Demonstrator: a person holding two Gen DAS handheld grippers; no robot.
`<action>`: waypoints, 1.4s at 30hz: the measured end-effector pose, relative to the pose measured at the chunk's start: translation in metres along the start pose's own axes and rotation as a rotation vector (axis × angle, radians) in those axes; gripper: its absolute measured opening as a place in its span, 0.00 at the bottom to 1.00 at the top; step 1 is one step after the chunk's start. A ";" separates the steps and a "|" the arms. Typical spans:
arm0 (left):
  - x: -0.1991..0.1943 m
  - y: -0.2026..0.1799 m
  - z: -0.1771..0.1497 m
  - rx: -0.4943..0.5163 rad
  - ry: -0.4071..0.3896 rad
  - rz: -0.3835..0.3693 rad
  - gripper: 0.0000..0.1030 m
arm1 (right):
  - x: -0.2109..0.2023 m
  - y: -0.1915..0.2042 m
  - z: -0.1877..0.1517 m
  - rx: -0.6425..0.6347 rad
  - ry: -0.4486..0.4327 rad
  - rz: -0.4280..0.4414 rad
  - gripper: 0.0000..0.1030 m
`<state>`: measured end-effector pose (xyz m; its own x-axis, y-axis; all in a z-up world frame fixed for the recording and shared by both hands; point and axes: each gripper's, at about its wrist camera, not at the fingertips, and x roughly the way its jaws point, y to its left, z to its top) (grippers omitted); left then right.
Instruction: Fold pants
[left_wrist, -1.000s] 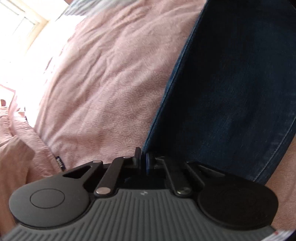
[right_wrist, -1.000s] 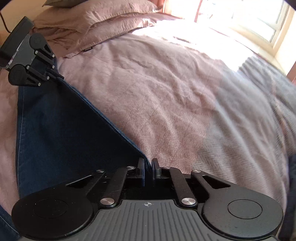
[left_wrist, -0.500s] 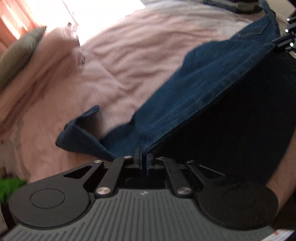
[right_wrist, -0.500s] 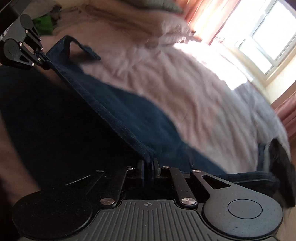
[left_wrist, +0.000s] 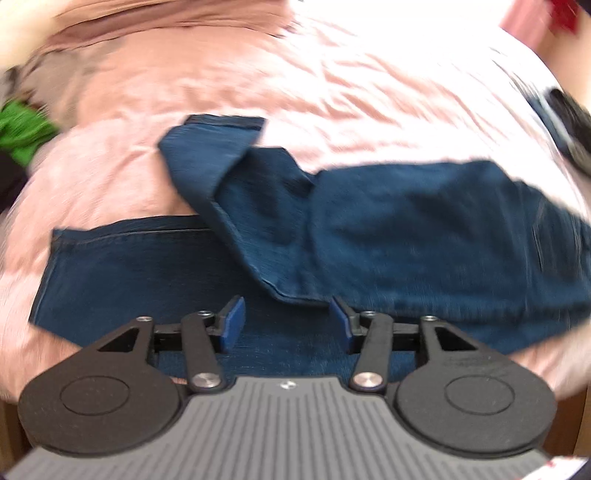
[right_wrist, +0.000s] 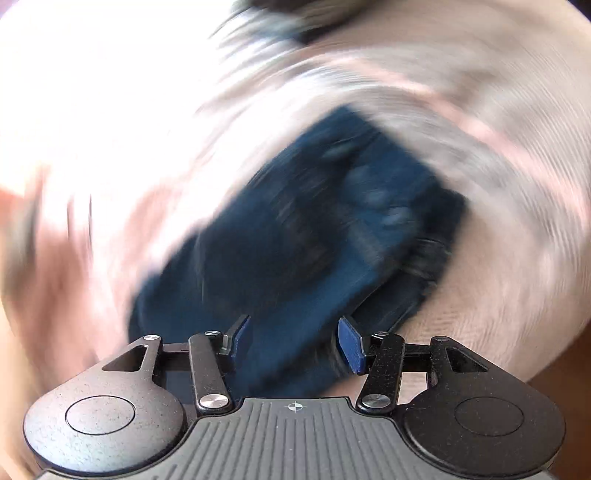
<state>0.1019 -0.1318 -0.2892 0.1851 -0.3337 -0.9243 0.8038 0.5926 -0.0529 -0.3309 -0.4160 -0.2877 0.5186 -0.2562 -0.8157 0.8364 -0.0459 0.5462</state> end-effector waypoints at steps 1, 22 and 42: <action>-0.005 0.001 -0.001 -0.030 -0.014 0.003 0.50 | 0.003 -0.015 0.009 0.088 -0.020 0.028 0.48; -0.034 0.011 -0.010 -0.144 -0.124 0.184 0.56 | 0.031 -0.074 0.041 0.145 -0.094 0.068 0.07; 0.051 0.082 0.094 0.028 -0.290 0.282 0.04 | 0.004 -0.042 0.035 0.083 -0.200 0.048 0.05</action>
<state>0.2306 -0.1694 -0.3050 0.5491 -0.3567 -0.7558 0.7133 0.6713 0.2013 -0.3700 -0.4485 -0.3073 0.5053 -0.4465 -0.7385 0.7897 -0.1058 0.6043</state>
